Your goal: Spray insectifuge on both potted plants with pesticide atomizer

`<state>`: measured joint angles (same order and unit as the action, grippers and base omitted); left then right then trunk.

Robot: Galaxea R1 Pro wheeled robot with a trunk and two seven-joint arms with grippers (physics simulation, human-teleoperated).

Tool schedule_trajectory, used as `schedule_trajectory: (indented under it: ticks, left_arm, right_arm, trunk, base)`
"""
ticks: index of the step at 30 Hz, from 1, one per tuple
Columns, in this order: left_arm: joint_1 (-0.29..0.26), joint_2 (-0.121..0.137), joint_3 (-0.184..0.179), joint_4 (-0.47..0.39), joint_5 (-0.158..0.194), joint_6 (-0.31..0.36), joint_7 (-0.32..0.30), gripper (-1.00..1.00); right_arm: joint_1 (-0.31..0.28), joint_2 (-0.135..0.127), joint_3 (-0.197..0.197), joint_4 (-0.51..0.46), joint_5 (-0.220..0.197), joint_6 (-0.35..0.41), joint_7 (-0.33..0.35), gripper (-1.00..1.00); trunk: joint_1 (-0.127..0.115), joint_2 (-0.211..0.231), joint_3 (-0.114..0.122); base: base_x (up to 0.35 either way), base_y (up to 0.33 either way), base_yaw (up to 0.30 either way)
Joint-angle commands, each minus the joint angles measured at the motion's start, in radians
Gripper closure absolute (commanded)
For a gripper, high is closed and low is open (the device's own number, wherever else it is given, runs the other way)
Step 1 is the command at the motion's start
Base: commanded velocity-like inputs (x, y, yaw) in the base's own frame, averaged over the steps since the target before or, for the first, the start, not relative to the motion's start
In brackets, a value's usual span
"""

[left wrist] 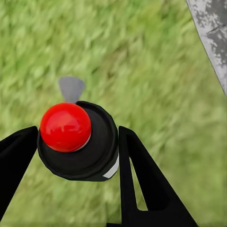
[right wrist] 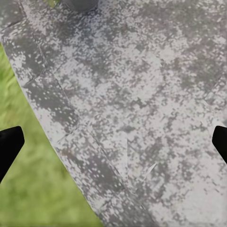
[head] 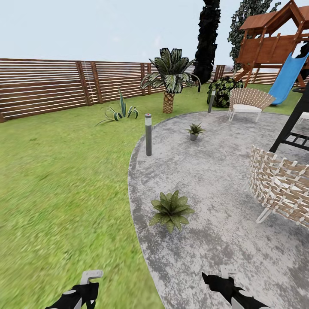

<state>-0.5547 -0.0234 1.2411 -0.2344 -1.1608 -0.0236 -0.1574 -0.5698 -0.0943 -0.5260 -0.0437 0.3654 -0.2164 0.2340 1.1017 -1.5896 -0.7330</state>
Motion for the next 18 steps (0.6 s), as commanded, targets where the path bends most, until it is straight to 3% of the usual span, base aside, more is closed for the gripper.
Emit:
schedule_trajectory:
  ticks: [1, 18]
  left_arm:
    - [-0.001, -0.001, 0.008, -0.003, -0.010, -0.002, -0.007, 1.00]
    - [-0.001, -0.001, 0.009, -0.003, -0.010, -0.002, -0.007, 1.00]
  right_arm:
    - [0.000, -0.001, -0.009, 0.001, 0.007, -0.003, 0.004, -1.00]
    - [0.000, -0.001, -0.008, 0.001, 0.007, -0.003, 0.004, -1.00]
  trunk:
    - [0.000, 0.000, -0.001]
    - [0.000, 0.000, -0.001]
  base:
    - [0.000, 0.000, 0.000]
    - [0.000, 0.000, 0.000]
